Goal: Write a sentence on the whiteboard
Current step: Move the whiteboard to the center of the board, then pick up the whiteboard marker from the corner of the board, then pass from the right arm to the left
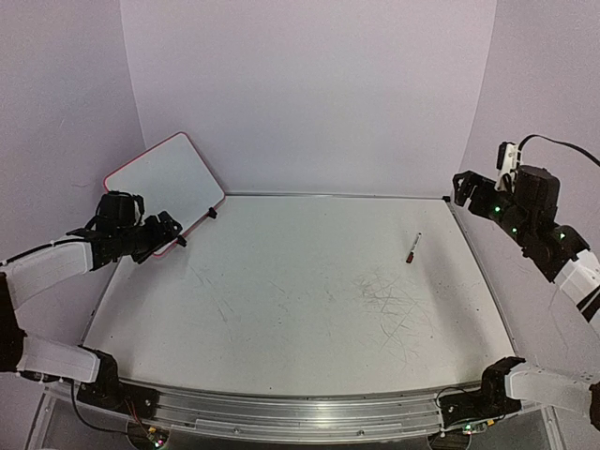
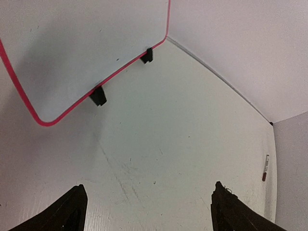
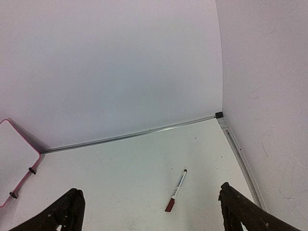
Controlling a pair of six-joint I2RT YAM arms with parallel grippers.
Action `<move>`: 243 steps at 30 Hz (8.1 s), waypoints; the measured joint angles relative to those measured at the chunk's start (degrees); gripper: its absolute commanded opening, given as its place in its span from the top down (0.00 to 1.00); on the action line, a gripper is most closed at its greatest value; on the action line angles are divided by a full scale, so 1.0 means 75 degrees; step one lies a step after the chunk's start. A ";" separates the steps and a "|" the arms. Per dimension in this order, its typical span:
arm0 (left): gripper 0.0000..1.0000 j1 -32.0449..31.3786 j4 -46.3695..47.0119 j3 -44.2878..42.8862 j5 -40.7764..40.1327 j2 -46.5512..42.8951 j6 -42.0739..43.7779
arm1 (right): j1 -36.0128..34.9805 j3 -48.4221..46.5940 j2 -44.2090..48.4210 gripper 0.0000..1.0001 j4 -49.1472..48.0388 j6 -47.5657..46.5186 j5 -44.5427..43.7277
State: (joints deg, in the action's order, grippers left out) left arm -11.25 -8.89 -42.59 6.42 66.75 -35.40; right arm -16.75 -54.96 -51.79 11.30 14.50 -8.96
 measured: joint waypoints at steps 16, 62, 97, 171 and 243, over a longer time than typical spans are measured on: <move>0.22 -0.1786 -0.1097 -0.1918 -0.4186 0.3820 -0.3367 | 0.0000 0.0323 -0.0057 0.02 -0.0255 0.0559 0.0796; 0.97 -0.1215 -0.1208 -0.5134 -0.6530 0.7936 -0.2136 | 0.0000 0.0597 0.0036 0.02 -0.0415 0.0917 0.1166; 1.00 -0.5553 0.1852 -0.1552 -0.4627 0.5824 0.0697 | 0.0000 0.1123 -0.2443 0.02 -0.0392 0.0862 0.0905; 0.04 -0.7780 0.0734 -0.2430 -0.3678 0.2427 0.0922 | 0.1026 -0.3075 -0.8863 0.98 0.1361 0.0960 0.0719; 1.00 -0.6339 0.4548 -0.3314 0.1601 0.3463 0.0549 | -0.3343 0.0912 -0.2310 0.27 -0.5662 0.3690 0.4852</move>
State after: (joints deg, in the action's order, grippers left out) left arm -58.79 25.22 -67.45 18.43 92.72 -31.29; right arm -41.82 -48.12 -69.11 -31.17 42.17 27.43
